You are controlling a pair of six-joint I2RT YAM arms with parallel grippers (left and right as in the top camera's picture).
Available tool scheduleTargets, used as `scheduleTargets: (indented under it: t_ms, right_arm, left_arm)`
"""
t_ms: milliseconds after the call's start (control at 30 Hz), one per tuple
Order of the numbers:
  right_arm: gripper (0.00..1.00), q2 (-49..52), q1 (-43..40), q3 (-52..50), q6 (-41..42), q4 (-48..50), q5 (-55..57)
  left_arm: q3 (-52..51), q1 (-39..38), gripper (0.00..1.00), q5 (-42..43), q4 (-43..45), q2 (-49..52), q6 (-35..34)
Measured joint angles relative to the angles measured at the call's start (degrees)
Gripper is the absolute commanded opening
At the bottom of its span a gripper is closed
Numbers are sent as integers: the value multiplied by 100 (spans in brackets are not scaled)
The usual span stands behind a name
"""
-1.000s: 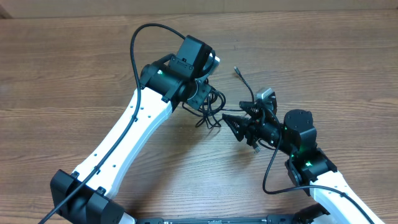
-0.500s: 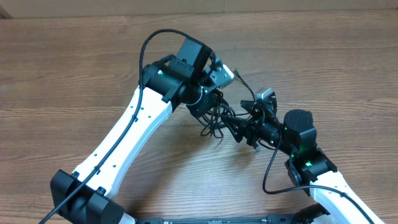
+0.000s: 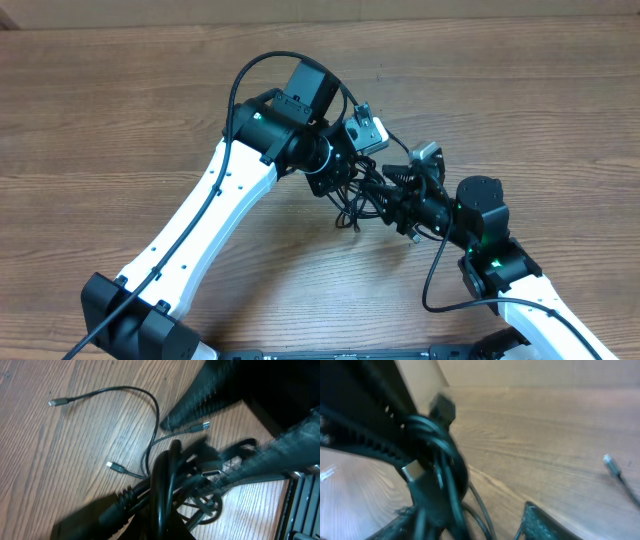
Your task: Untangle cables
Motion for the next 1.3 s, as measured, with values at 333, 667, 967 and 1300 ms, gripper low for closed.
scheduleTargets:
  t_ms: [333,667,967,1300]
  right_arm:
    - [4,0,4,0,13,-9,-90]
    - [4,0,2,0,15,35,-31]
    - [4,0,-4,0,37,44,72]
    - [4,0,-2,0,37,61,94]
  left_arm:
    - [0,0,4,72,26,0,92]
    - [0,0,5,61,339,0,-168]
    - [0,-28,4,-555,758,0,-1458]
    - [0,-50,4,-1276,929,0,-2916]
